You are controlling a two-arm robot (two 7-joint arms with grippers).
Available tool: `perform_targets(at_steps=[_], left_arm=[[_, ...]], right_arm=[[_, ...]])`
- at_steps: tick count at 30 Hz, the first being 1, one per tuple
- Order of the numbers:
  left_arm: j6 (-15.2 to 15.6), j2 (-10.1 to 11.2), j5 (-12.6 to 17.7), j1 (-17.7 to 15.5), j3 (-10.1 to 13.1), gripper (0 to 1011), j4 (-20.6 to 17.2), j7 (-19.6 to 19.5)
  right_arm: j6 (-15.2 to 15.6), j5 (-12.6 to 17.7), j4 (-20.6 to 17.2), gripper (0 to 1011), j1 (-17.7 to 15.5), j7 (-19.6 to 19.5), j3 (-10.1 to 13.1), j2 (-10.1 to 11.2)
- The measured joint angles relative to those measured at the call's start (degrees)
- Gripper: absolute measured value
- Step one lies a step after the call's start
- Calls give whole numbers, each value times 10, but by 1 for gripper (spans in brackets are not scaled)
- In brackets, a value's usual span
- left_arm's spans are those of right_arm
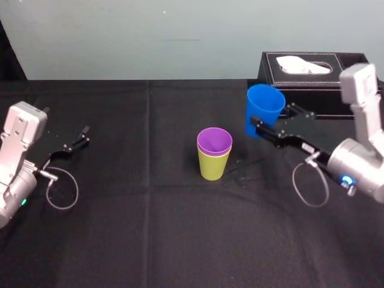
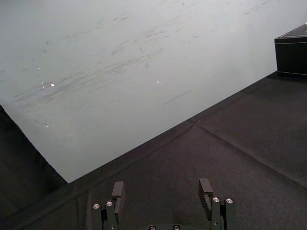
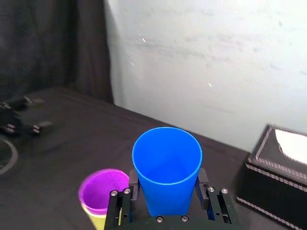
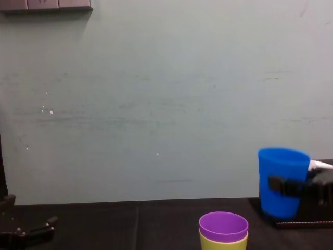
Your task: Stack the three plastic cups sequentially using one hand.
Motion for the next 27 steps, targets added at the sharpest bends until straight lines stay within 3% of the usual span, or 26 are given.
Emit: perform_targets(at_steps=[6,12,27], left_arm=[[0,0,0,0,0,1011,0,0],[0,0,0,0,0,1011,0,0],[0,0,0,0,0,1011,0,0]], right_arm=[[23,46,-69,706,-18,30,13,32],[33,68,-99,706,-26,46,9,48],[49,68,-101,706,1,40,-50,57]])
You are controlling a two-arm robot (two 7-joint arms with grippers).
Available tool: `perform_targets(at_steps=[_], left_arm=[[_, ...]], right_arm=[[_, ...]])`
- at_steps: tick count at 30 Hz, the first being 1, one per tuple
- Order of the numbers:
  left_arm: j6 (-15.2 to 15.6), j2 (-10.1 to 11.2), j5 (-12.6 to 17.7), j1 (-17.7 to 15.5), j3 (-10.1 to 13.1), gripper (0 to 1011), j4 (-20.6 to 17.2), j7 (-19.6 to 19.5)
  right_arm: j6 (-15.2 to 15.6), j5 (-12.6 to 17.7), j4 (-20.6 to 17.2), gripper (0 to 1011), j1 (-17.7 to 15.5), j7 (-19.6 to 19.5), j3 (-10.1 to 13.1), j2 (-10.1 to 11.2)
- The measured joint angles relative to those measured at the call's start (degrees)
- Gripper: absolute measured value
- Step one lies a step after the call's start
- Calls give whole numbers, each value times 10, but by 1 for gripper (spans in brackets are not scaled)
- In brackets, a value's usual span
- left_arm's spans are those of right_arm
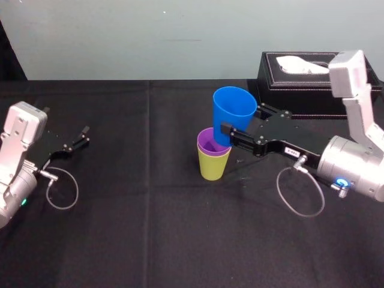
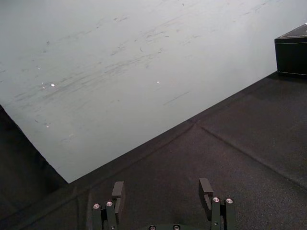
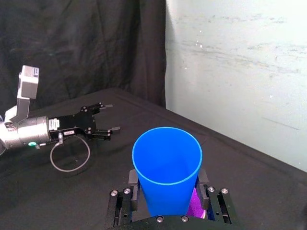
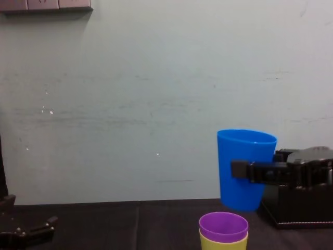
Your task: Stack the three plastic cups sequentially using one hand.
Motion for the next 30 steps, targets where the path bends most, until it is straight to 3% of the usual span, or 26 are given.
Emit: perform_targets(at_steps=[12,30], left_arm=[[0,0,0,0,0,1011,0,0],[0,0,0,0,0,1011,0,0]], right_arm=[[2,-1,22,706,27,-18,-35,-3],[-2,-7,64,706,61,-36,-61,-14]])
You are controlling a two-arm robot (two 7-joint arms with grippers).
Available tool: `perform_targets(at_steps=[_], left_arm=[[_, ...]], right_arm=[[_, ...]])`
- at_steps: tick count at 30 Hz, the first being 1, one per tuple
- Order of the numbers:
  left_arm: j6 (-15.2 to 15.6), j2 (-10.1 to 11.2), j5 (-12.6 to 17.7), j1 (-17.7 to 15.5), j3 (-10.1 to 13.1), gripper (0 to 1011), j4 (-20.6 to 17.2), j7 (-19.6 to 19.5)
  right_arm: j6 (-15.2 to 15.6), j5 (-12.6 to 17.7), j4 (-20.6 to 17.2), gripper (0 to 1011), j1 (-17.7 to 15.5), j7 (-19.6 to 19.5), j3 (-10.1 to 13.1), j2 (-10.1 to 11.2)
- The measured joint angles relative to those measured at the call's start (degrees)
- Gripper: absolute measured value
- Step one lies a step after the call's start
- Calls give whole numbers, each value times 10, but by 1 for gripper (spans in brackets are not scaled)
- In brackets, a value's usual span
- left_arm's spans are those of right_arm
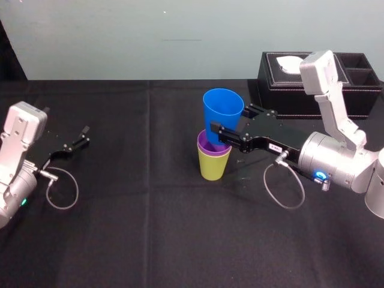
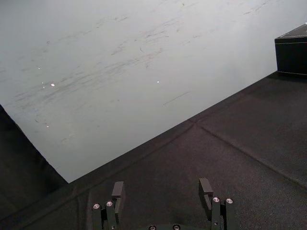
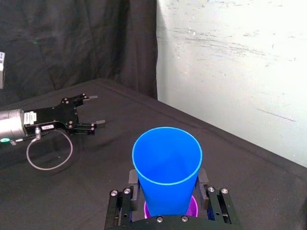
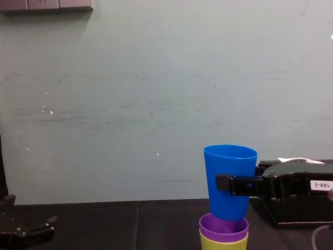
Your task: Stack the three plastic cups sequentially using one hand.
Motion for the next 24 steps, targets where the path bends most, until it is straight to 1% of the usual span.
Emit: perform_targets(at_steps=[14,24], left_arm=[[0,0,0,0,0,1012,0,0],[0,0,0,0,0,1011,0,0]], right_arm=[[-7,-9,31,706,13,3,-13,-8],[-12,-15,47,706,18,7,-17,-13]])
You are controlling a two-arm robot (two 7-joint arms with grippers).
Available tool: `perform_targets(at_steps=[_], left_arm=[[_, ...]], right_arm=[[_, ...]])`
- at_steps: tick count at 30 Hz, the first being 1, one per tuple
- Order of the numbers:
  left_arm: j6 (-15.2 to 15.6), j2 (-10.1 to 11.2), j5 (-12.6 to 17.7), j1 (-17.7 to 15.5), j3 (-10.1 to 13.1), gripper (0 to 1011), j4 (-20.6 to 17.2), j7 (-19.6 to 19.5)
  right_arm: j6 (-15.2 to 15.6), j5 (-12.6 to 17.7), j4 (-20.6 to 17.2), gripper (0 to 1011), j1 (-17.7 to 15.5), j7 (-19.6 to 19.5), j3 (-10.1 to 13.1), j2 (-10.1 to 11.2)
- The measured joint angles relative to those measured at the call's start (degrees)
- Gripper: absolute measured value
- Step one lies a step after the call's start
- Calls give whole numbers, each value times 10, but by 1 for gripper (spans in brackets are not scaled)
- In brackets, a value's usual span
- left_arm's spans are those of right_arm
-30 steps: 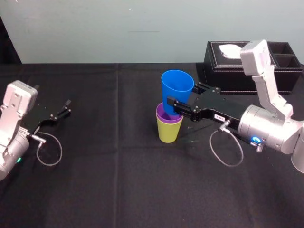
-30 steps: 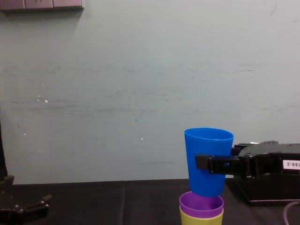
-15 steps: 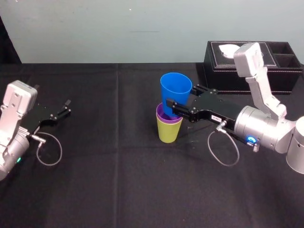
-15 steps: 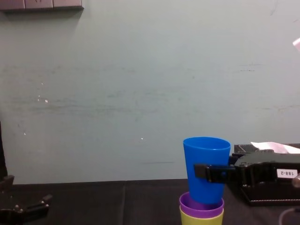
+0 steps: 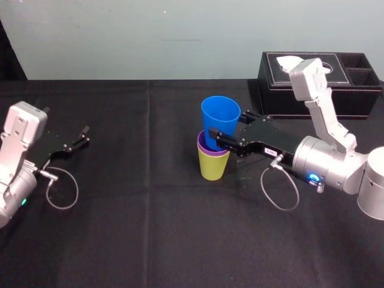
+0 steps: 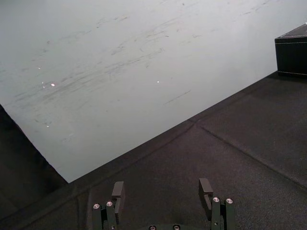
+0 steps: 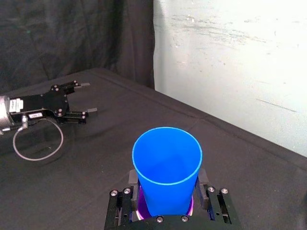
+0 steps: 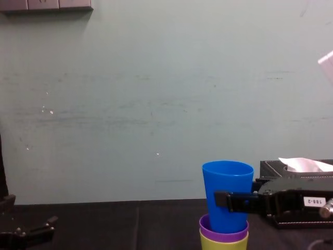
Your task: Stack the three plastic cups sequentially using one hand.
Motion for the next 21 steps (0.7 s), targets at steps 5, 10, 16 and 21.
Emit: perform_targets(at_steps=[5,10,16,21], left_arm=[[0,0,0,0,0,1011,0,0],[0,0,0,0,0,1011,0,0],[0,0,0,0,0,1011,0,0],[0,0,0,0,0,1011,0,0]], right_arm=[[-3,-6,10,706,1,2,-3,-2],[-7,-10,19,706,-1,6,-7,-4],[-10,-14,25,706,-5,9,-10,-6],[-12,-18,28,706,-7,9,-10,-8]])
